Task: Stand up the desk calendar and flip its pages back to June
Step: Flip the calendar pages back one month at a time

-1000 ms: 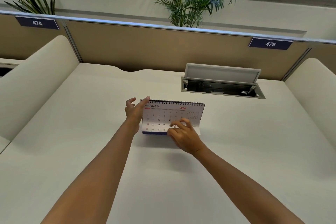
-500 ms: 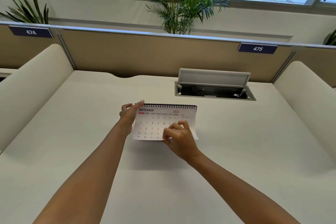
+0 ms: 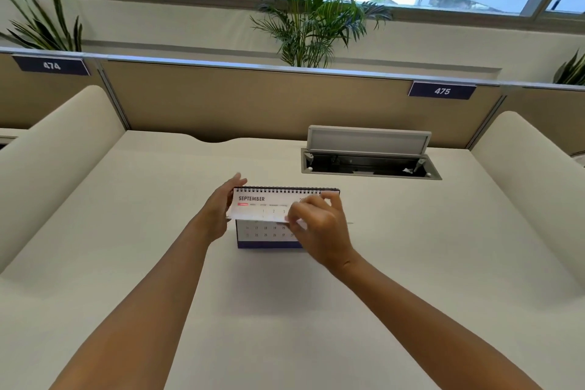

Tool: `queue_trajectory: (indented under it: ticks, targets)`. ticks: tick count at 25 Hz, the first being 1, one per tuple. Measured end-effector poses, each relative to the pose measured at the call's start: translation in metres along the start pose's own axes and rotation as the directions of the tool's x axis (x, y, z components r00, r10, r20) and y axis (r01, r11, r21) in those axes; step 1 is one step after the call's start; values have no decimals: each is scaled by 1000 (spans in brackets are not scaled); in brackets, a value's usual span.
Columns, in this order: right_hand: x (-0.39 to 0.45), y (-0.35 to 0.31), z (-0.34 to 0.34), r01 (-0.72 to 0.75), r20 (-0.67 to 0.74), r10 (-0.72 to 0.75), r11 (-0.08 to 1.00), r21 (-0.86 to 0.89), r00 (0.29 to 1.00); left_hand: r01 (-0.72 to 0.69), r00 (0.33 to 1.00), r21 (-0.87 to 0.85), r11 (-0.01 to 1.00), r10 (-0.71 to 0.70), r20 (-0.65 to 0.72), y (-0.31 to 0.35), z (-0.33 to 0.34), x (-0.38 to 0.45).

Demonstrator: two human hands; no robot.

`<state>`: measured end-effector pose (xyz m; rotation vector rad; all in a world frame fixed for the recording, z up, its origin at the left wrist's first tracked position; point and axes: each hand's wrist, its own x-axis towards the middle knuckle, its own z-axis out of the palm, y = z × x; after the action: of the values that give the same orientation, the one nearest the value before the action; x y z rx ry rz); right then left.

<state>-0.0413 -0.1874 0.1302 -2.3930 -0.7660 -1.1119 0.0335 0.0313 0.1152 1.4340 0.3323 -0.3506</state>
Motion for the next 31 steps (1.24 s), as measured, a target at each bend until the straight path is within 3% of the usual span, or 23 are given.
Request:
queue_trajectory:
  ticks: [8,15,20,25,31]
  targets:
    - [91,18,-11,-31,-153,21,998,-61,988,-27,999,-151,988,34,41,0,6,-13]
    - [127,38,11,-25,-85,12,987,-157,996,-71,997,-104,992,68,-30,1,14,-16]
    - [121,49,32,-17,-16,14,980,-199,1000,-29,984,-129,991,5,-179,-1,18,-10]
    - [77,52,52,-12,-29,9,997,-71,1000,-2,963,-126,992,-32,-266,0,18,-5]
    - [-35,38,83,178,273,-167,984,-17,947,-60,935,-46,997,40,-353,-1,14,0]
